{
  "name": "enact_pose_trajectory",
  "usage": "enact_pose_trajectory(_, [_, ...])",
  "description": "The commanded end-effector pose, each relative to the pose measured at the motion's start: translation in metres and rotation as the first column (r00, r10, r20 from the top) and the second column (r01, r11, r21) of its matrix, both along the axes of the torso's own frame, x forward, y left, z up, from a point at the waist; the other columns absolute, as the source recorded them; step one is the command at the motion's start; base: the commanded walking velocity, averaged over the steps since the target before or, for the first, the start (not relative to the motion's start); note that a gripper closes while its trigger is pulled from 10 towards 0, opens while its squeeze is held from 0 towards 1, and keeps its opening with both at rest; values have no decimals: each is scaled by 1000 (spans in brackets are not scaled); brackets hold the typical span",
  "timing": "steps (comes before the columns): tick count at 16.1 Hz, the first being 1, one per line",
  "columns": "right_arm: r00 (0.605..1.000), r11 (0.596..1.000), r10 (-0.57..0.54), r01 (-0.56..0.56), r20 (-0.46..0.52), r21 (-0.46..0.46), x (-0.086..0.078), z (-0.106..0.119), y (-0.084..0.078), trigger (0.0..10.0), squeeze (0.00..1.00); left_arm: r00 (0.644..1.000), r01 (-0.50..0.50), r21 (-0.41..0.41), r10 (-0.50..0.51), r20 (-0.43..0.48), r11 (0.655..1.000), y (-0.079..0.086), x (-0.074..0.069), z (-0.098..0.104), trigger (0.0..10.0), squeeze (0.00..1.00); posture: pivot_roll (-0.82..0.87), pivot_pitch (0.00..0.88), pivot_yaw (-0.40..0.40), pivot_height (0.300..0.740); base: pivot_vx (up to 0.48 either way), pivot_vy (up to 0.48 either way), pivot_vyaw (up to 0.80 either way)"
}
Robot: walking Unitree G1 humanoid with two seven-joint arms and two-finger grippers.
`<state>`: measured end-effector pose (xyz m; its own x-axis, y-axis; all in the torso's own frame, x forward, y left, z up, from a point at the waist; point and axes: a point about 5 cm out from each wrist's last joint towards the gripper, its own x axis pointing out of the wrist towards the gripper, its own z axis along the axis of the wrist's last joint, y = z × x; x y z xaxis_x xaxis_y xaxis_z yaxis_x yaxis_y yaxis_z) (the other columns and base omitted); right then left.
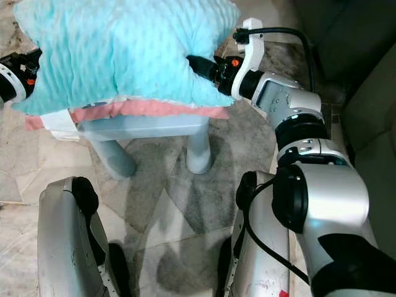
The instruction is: Move the pillow to the sofa
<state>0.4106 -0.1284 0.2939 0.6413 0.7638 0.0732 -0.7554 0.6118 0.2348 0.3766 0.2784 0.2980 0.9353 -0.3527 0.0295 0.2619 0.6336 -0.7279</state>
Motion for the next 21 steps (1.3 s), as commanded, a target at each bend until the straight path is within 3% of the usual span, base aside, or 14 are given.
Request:
enact_pose_trajectory(1, [999,999,33,-34,-20,-30,-2,-7,5,0,0,999,22,19,-21,-43,1000,-3,-1,-11,0,0,42,346,-14,300,0,0,0])
enact_pose_trajectory(9, [999,999,30,-32,-37,-44,-2,-13,5,0,0,999,27,44,-25,-43,999,-4,-3,-18,0,0,40,344,-15,300,0,0,0])
enact_pose_trajectory(11, [999,1000,-11,10,-46,-26,0,-15,4,0,0,1000,6,71,-4,-20,997,-2,-4,-23,0,0,37,315,-17,300,0,0,0])
enact_pose_trajectory(16, [1000,999,2,-2,2,-49,-2,-14,4,0,0,999,-43,77,42,10,996,4,-5,-26,0,0,31,264,-25,300,0,0,0])
enact_pose_trajectory(19, [996,996,-84,85,39,-18,1,-8,-5,0,0,994,-100,130,93,54,986,9,-4,-24,0,0,31,215,-26,300,0,0,0])
enact_pose_trajectory(21, [982,984,-173,170,72,48,3,1,-11,0,0,983,-170,142,157,99,975,8,-1,-26,0,0,28,173,-26,300,0,0,0])
